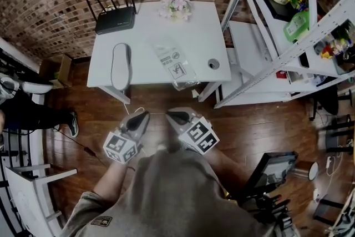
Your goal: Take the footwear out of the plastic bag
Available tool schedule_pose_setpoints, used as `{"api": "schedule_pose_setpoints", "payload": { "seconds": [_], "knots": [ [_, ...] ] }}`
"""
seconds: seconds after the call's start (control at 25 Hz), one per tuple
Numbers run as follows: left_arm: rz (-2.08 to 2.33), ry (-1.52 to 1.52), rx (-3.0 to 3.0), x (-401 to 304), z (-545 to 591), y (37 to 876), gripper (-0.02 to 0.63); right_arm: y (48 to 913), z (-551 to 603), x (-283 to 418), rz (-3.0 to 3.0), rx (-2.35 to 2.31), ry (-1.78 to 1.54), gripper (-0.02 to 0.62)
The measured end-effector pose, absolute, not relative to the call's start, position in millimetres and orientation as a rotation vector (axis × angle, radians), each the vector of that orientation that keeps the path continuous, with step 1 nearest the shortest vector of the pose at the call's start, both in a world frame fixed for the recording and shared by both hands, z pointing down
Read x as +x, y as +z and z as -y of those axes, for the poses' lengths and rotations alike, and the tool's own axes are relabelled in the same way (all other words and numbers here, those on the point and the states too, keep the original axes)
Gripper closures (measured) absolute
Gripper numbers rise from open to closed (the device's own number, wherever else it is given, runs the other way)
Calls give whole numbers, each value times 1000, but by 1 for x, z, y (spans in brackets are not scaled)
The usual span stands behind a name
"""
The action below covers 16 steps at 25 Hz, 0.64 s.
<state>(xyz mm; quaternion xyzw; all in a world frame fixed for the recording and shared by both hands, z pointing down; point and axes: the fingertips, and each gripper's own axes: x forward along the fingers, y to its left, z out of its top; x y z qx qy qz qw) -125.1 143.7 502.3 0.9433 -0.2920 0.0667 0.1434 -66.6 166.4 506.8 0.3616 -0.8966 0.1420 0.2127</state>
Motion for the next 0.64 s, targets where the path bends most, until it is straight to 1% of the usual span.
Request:
{"api": "schedule_pose_setpoints", "payload": {
  "seconds": [0.64],
  "knots": [
    [815, 202, 2745, -105, -144, 498, 604, 504, -165, -52, 2494, 1016, 374, 581]
  ]
}}
